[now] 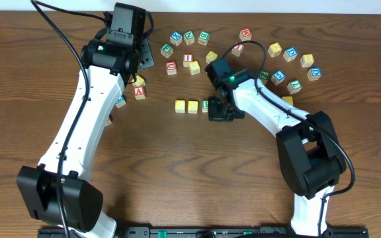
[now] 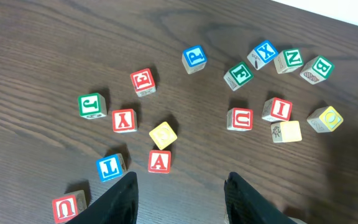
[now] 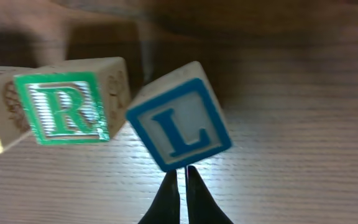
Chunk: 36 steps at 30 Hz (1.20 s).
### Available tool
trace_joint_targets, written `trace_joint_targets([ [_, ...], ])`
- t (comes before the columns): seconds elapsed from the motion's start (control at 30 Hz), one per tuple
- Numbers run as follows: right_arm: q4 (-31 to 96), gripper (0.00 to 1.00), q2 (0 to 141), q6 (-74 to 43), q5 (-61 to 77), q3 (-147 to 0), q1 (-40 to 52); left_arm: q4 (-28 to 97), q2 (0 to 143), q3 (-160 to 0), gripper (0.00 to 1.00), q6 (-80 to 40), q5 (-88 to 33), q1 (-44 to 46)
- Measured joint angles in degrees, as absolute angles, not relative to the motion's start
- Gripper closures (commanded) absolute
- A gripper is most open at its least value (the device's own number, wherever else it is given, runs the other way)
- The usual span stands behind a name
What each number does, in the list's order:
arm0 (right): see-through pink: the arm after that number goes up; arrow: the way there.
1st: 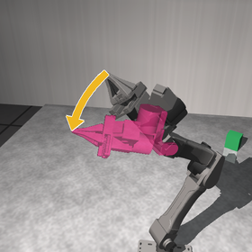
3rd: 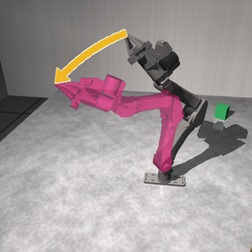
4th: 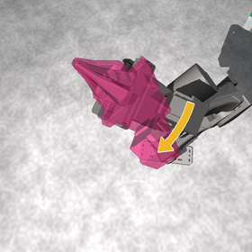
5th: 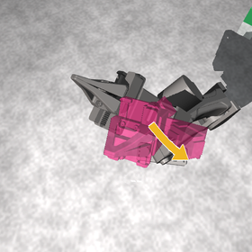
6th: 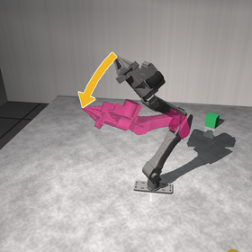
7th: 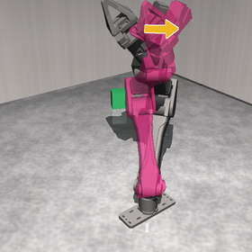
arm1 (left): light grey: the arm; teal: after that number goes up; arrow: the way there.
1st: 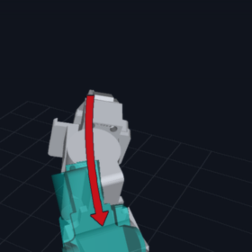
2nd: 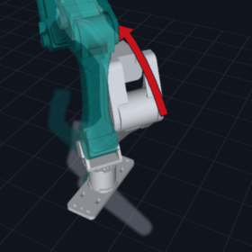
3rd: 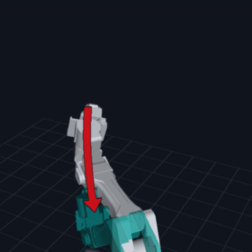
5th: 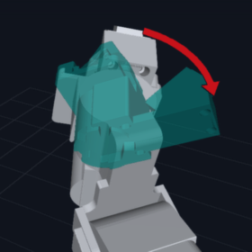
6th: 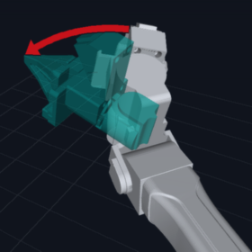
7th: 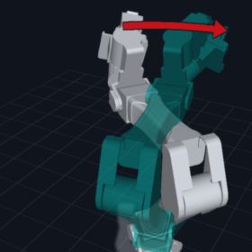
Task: Spell out CORL
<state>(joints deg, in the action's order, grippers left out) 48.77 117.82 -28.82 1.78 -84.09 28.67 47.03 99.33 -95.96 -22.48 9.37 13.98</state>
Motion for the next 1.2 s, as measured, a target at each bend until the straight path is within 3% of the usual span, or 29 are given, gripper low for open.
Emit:
trace_joint_targets([
  [0.9,47.2,0.99,116.16,-25.04,3.44,-84.01,28.4,47.99,99.33,-95.96,0.57,-21.63,8.91,13.98],
  [1.13,48.21,0.99,107.28,-25.87,3.42,-84.27,24.34,51.31,99.33,-98.15,0.75,-19.49,2.28,13.96],
  [1.2,48.23,0.99,106.59,-26.83,3.31,-84.42,22.94,52.23,99.33,-98.17,0.87,-19.14,0.25,13.98],
])
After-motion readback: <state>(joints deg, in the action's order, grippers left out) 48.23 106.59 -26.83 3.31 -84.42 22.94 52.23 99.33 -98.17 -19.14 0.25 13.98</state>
